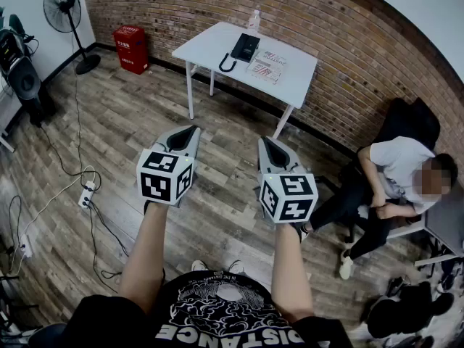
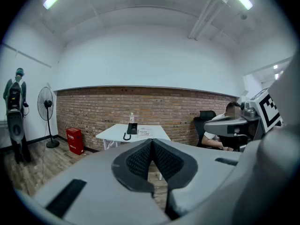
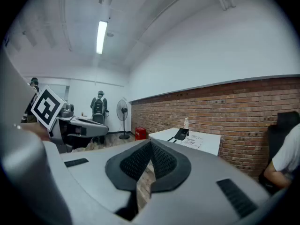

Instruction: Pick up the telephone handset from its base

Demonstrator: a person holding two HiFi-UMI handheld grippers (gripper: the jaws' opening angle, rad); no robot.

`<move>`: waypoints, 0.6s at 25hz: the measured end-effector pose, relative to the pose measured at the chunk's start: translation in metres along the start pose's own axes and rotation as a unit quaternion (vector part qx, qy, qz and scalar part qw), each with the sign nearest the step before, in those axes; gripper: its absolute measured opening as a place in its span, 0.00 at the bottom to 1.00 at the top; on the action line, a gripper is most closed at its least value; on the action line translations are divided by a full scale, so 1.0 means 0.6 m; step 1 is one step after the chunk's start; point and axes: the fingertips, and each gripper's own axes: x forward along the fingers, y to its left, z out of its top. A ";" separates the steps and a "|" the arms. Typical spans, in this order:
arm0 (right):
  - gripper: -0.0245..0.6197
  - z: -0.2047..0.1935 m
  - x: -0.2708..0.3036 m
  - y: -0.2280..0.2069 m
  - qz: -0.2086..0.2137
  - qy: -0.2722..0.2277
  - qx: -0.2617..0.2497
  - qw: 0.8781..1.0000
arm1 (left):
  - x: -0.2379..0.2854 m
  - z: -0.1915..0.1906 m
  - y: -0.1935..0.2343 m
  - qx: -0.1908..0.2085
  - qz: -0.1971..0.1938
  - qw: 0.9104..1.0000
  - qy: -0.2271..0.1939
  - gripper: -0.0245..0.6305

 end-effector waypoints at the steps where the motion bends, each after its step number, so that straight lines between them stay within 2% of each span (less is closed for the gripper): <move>1: 0.04 -0.002 0.001 0.003 -0.001 0.003 0.001 1.000 | -0.001 -0.001 0.002 0.000 -0.001 1.000 0.000 0.05; 15: 0.04 -0.003 0.041 0.041 -0.008 0.006 0.018 1.000 | 0.004 -0.018 0.058 -0.016 -0.007 1.000 0.002 0.05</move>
